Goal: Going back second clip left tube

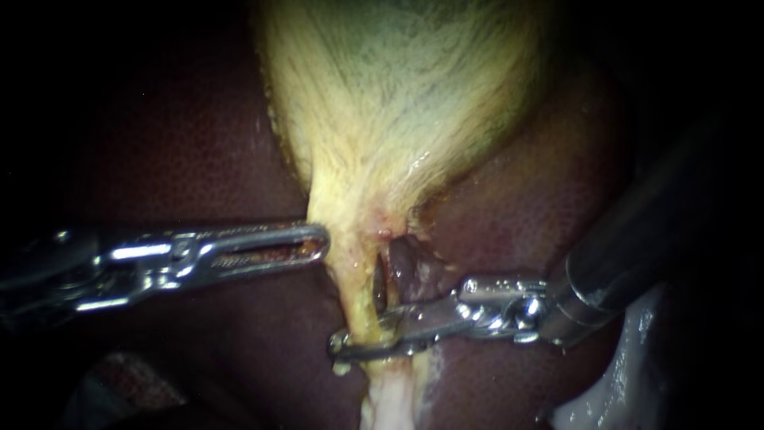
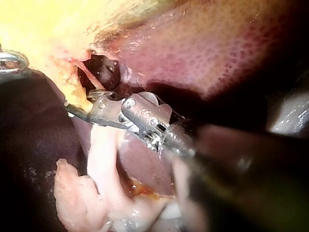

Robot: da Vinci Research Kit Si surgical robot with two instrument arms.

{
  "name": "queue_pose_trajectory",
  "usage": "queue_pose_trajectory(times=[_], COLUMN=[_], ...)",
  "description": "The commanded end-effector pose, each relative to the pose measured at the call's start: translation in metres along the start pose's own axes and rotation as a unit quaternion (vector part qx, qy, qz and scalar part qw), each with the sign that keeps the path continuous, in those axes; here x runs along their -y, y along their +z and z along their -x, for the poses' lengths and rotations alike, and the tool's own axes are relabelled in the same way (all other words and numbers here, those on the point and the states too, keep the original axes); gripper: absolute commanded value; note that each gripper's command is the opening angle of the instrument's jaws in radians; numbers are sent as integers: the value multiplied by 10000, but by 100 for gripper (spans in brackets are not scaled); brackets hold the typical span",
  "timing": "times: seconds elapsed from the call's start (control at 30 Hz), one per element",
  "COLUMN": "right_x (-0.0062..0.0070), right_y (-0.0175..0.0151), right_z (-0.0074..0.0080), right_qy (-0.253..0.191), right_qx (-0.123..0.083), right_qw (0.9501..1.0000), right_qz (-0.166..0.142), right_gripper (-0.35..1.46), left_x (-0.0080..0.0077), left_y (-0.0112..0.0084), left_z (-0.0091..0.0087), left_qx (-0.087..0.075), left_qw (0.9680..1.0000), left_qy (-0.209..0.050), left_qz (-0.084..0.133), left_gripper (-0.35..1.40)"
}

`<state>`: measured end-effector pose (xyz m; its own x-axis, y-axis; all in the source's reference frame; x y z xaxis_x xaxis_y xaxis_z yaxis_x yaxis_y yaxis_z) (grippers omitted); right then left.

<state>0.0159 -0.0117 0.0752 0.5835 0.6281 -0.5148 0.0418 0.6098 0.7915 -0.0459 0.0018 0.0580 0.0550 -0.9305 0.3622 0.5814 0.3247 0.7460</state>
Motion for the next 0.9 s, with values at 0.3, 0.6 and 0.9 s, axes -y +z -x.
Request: queue_pose_trajectory(times=[0.3, 0.6, 0.9], right_x=[5, 6, 6], right_y=[3, 9, 10], right_z=[-4, -12, -13], right_qy=[-14, -756, -1280], right_qx=[-134, -267, -315], right_qw=[9999, 9967, 9913], right_qz=[-67, -125, 60], right_gripper=[-3, 51, 59], left_x=[0, 0, 0], left_y=[0, -1, -1], left_z=[0, 0, 0], left_qx=[0, -1, -1], left_qw=[10000, 10000, 10000], left_qy=[0, 1, 2], left_qz=[-2, -3, -3], left_gripper=[-35, -35, -35])
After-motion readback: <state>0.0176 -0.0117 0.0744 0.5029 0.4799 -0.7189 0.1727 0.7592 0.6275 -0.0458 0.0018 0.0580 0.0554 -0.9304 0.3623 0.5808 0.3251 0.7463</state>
